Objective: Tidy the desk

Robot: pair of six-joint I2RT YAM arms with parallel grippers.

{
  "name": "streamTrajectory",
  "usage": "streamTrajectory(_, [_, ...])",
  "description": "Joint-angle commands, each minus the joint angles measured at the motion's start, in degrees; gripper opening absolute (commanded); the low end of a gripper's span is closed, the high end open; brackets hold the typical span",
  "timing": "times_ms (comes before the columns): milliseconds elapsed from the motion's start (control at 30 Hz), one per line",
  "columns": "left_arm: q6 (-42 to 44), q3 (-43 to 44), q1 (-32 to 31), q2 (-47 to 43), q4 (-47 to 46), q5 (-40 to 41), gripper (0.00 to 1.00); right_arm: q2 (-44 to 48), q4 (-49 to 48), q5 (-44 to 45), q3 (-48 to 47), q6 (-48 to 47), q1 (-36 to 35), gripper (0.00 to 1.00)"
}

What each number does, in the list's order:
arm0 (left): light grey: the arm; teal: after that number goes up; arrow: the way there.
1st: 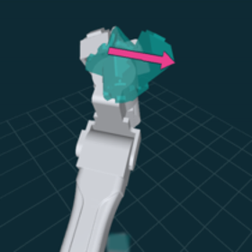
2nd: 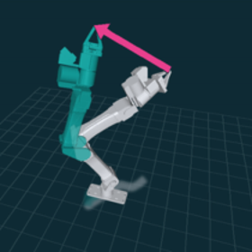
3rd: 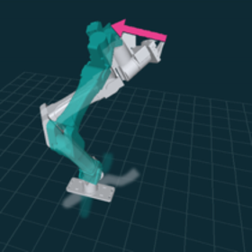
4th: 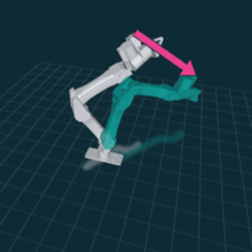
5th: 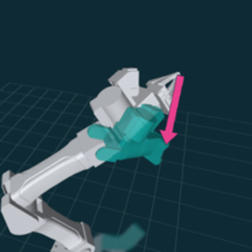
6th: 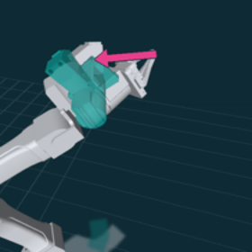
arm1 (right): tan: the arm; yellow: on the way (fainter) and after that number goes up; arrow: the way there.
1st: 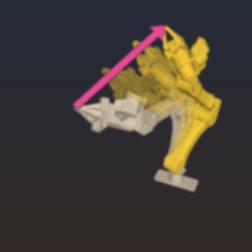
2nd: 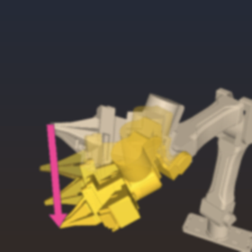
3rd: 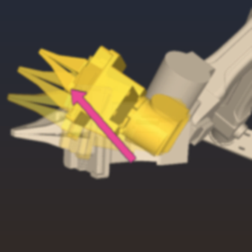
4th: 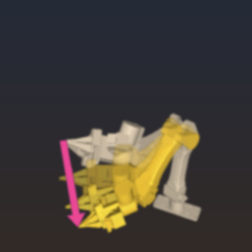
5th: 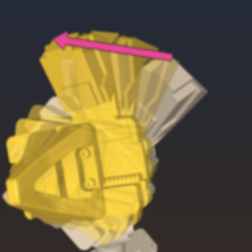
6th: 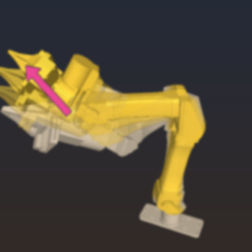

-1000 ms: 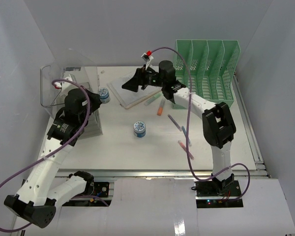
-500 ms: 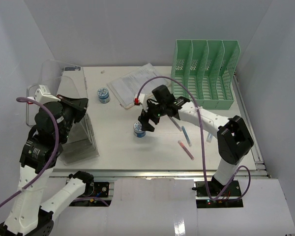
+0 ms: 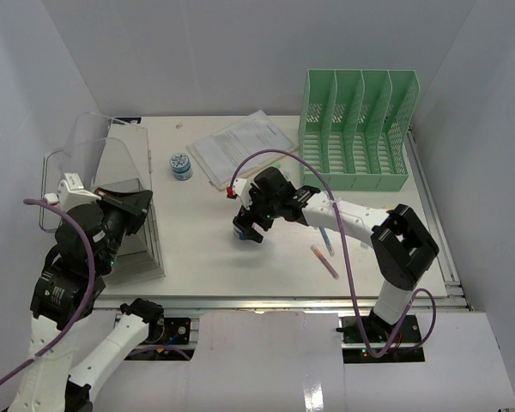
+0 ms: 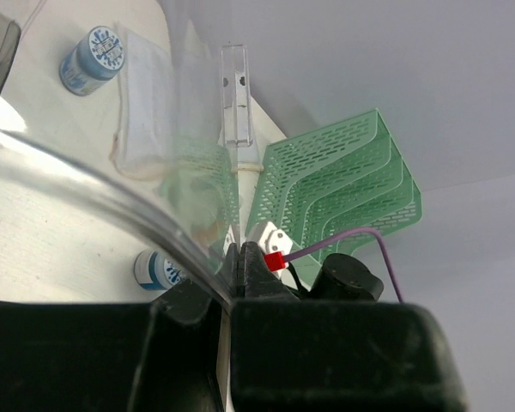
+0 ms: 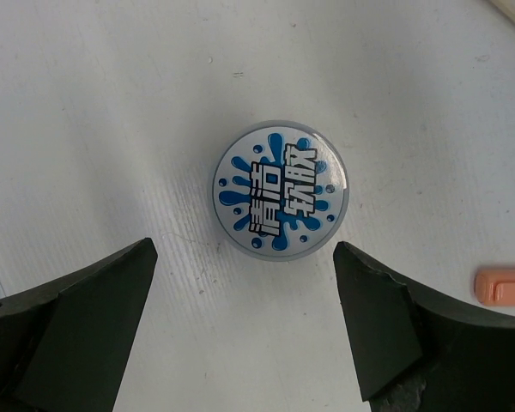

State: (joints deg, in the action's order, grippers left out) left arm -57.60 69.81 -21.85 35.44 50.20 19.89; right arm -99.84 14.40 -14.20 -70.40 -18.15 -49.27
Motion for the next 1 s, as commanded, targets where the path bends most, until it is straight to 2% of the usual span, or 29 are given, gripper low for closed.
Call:
streamTrajectory(0, [2.1, -3.7, 0.2, -2.7, -4.9, -0.3, 0.00, -2.6, -2.9, 0.4, -3.2, 0.2, -1.2, 0.90])
streamTrajectory(167, [1.9, -5.9, 0.2, -4.2, -5.2, -0.5, 0.00, -5.7, -3.1, 1.4, -5.1, -0.3, -2.5, 0.91])
streamTrajectory(400, [2.6, -8.2, 0.1, -4.3, -7.8, -0.8, 0.00, -7.9, -3.2, 1.5, -6.4, -1.3, -2.4, 1.00])
streamTrajectory(633, [2.6, -7.9, 0.1, -3.8, -10.2, -3.2, 0.00, -10.1, -5.3, -0.1, -7.2, -3.2, -2.5, 1.00])
streamTrajectory(700, [2.8, -6.5, 0.1, -3.6, -9.8, -3.3, 0.00, -10.5, -5.7, -1.4, -7.5, -3.7, -2.4, 0.89])
streamTrajectory(767, [2.8, -5.6, 0.1, -3.7, -9.1, -3.1, 0.00, -11.0, -5.3, -2.2, -8.4, -4.3, -2.5, 0.63])
streamTrajectory(833, [2.7, -4.8, 0.1, -3.9, -8.5, -2.8, 0.00, -11.2, -5.0, -3.0, -9.1, -4.9, -2.4, 0.43])
streamTrajectory(967, [2.3, -4.9, 0.1, -4.7, -8.0, -3.1, 0.00, -9.9, -4.7, -6.8, -11.4, -6.8, -2.5, 0.22])
